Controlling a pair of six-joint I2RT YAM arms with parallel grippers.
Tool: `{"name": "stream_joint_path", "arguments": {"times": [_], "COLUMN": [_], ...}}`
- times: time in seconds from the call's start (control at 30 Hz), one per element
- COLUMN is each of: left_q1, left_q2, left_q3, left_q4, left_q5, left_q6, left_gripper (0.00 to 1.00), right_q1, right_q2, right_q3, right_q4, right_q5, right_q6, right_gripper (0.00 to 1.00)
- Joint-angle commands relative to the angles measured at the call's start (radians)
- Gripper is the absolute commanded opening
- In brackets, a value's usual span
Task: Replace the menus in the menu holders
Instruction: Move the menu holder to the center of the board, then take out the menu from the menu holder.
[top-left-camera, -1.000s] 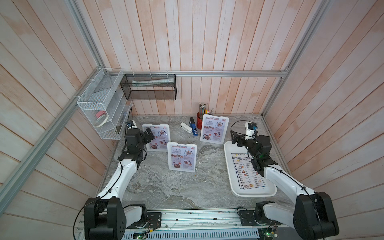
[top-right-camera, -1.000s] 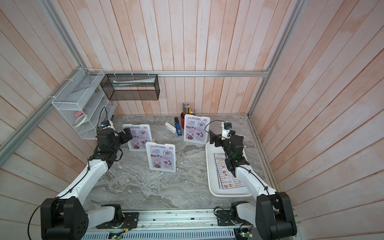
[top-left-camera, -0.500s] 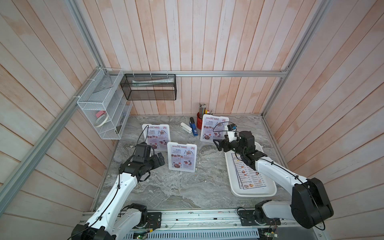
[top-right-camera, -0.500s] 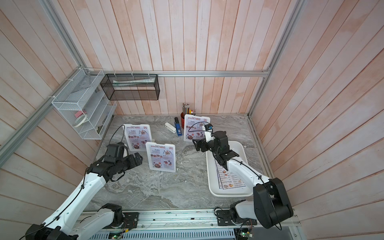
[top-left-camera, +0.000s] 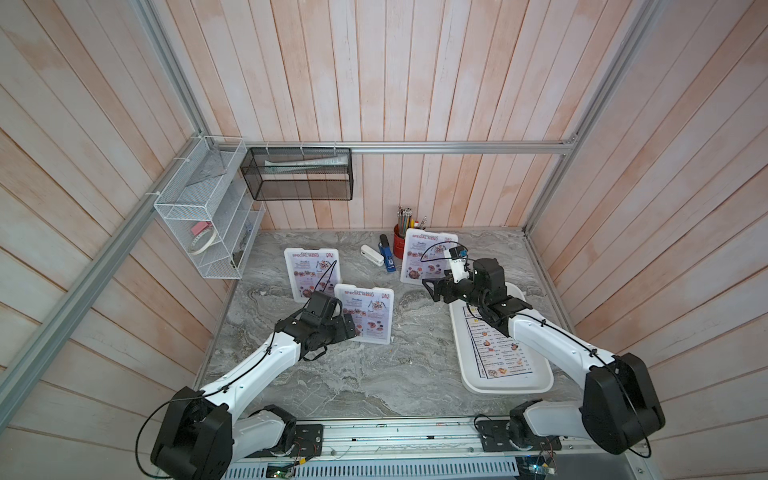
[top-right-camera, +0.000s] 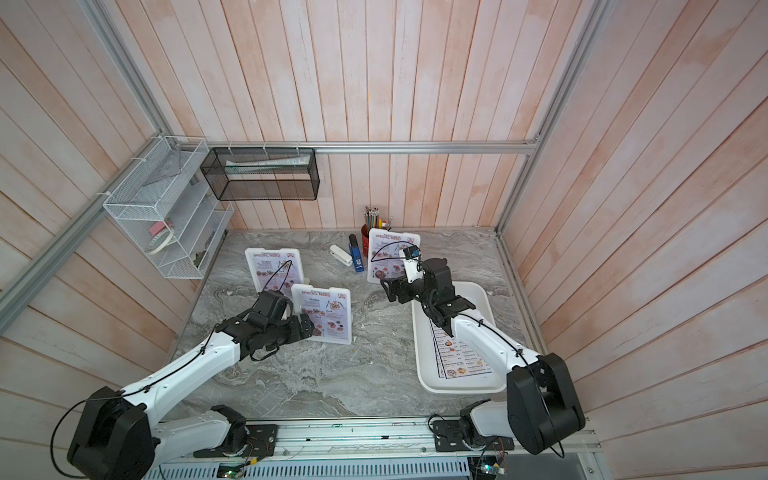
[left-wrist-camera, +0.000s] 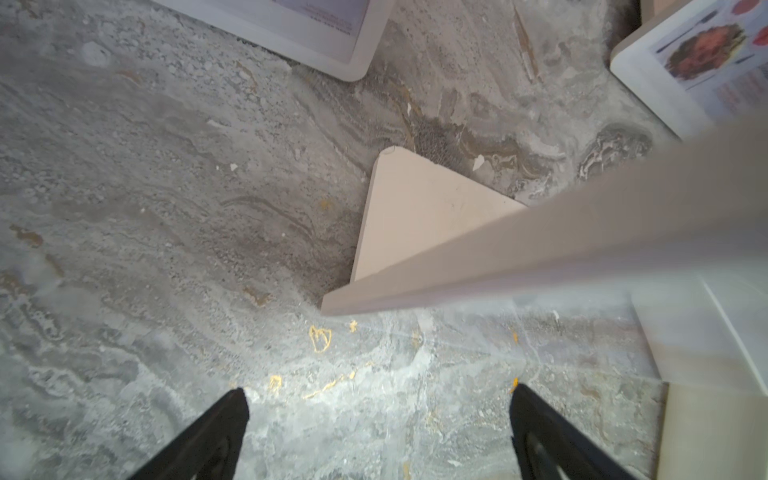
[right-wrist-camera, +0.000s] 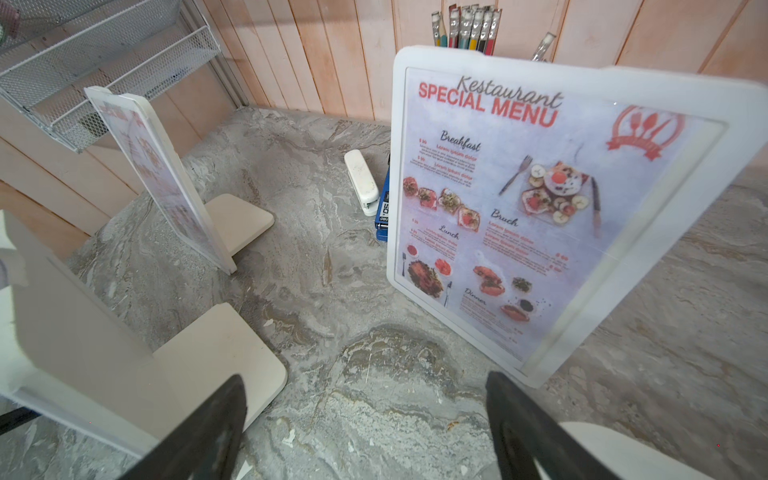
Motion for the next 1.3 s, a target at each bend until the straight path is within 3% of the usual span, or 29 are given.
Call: {"name": "stream_joint_path", "arguments": {"times": [0.0, 0.4, 0.57, 0.73, 0.87, 1.07, 1.27], "left_q1": [-0.004, -0.034, -0.054, -0.056, -0.052, 0.025, 0.108], "left_q2": [0.048, 0.318, 0.391, 0.332, 0.212, 0.09, 0.041], "left_q3": [0.053, 0.218, 0.291, 0.27, 0.175, 0.075, 0.075], "left_q4": [0.092, 0.239, 0.235, 0.161, 0.094, 0.018, -0.03], "left_q5": [-0.017, 0.079, 0.088, 0.103, 0.083, 0.088, 0.082], "left_q6": [0.022, 0.096, 0.114, 0.155, 0.164, 0.179, 0.219], "left_gripper": [1.0, 1.0, 1.0, 1.0, 1.0, 1.0, 1.0], "right_q1": [0.014, 0.056, 0.086, 0.142, 0.165, 0.194, 0.212], "right_q2": [-0.026, -0.041, -0.001, 0.085, 0.165, 0.31, 0.447], "right_q3": [0.041, 0.108, 0.196, 0.334, 0.442, 0.628, 0.822], "right_q4": [-0.07, -0.131, -0.176, -0.251, -0.3, -0.391, -0.517], "right_q5": [0.002, -0.002, 0.033, 0.046, 0.034, -0.027, -0.075], "right_q6": [-0.007, 0.029, 0.041, 0.013, -0.021, -0.072, -0.132], "right_gripper": [0.91, 0.88, 0.81, 0.6, 0.43, 0.31, 0.19]}}
